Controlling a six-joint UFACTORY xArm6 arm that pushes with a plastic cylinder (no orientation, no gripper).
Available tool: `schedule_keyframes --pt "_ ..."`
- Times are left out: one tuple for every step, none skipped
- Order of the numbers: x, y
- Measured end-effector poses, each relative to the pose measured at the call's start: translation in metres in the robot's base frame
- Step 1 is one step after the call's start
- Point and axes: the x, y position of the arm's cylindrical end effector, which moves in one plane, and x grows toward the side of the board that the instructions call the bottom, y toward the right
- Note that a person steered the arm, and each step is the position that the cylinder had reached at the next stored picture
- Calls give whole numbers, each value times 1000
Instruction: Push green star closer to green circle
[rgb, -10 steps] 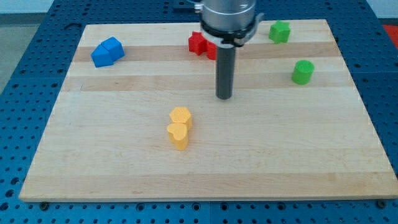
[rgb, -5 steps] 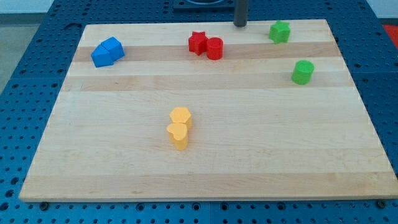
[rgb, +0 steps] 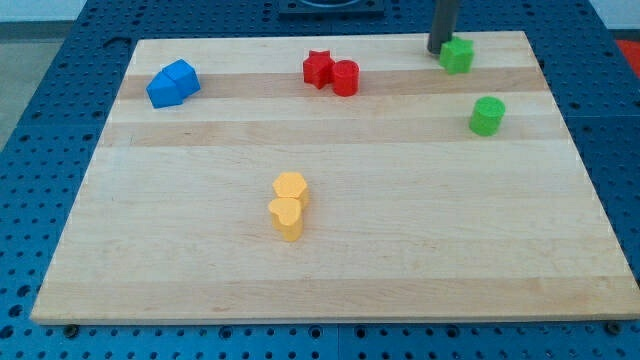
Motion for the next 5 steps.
schedule_keyframes --pt "30 23" --pt "69 38" --pt "88 41" --pt "76 41" --pt "44 42"
